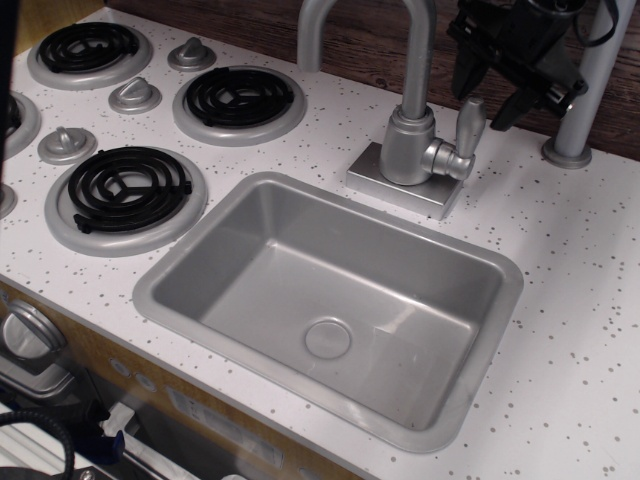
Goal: Lever vertical to front
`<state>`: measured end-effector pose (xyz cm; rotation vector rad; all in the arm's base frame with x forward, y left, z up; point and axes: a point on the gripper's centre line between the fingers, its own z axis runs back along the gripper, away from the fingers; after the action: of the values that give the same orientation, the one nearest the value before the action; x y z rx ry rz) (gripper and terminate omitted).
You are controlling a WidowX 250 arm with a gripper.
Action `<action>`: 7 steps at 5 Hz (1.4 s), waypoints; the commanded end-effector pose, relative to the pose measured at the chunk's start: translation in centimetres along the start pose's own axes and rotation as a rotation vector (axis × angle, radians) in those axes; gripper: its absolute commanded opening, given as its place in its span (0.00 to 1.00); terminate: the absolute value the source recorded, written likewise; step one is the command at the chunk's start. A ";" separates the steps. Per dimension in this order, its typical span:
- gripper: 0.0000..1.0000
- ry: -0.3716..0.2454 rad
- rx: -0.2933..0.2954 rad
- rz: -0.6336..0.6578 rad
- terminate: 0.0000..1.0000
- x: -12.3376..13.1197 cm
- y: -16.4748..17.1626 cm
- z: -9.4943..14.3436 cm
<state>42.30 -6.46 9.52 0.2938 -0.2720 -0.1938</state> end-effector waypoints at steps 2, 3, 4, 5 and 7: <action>0.00 -0.021 -0.012 0.095 0.00 -1.1 0.4 1.6; 0.00 0.029 0.005 0.138 0.00 -2.5 0.1 2.1; 0.00 0.022 -0.029 0.171 0.00 -3.4 -0.1 1.0; 0.00 0.009 -0.056 0.190 0.00 -3.9 -0.3 0.0; 0.00 0.019 -0.106 0.200 0.00 -4.1 -0.2 -1.3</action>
<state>38.41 -5.78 5.81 0.1633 -0.2365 -0.0211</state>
